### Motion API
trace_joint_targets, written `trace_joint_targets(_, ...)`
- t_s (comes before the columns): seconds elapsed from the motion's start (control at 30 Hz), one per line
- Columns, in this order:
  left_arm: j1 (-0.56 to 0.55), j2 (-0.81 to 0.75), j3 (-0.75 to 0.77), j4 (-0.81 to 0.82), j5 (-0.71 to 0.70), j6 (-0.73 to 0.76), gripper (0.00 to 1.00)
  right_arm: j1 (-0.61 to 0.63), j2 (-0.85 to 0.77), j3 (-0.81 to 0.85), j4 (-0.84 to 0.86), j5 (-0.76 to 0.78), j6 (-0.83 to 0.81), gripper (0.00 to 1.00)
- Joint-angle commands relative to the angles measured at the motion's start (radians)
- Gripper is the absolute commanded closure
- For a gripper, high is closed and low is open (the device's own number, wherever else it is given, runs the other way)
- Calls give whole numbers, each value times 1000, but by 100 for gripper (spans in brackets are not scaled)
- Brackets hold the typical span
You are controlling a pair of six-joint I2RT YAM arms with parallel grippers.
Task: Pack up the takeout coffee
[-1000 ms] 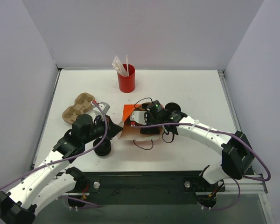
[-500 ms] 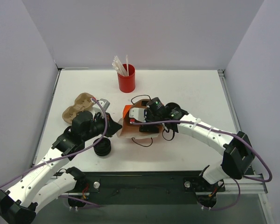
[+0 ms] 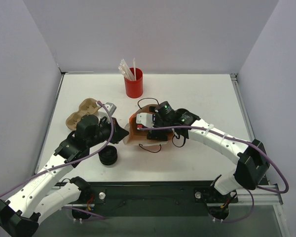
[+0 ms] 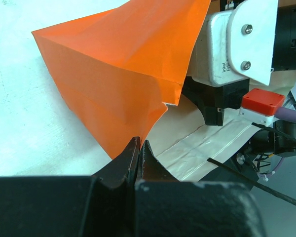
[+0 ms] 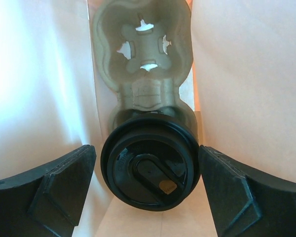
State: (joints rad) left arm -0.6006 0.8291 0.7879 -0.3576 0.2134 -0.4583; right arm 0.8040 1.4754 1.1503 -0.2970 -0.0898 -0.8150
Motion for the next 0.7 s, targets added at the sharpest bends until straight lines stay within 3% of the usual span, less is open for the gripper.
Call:
trace_joint_targets(0.0,1,7,48,-32,-3,-5,100,-12,-27,51,-17,-41,27,13)
trace_joint_targets(0.27,1,19,74,-44,-19,0,100,-19,-24,78,-31,-90,62,15)
trace_joint_targets(0.47,1,36,97,-57,-23,6,100,-23,-9,100,-33,-99,77,8)
trace_joint_targets(0.67,1,47,109,-69,-28,12,100,-29,11,121,-31,-123,85,16)
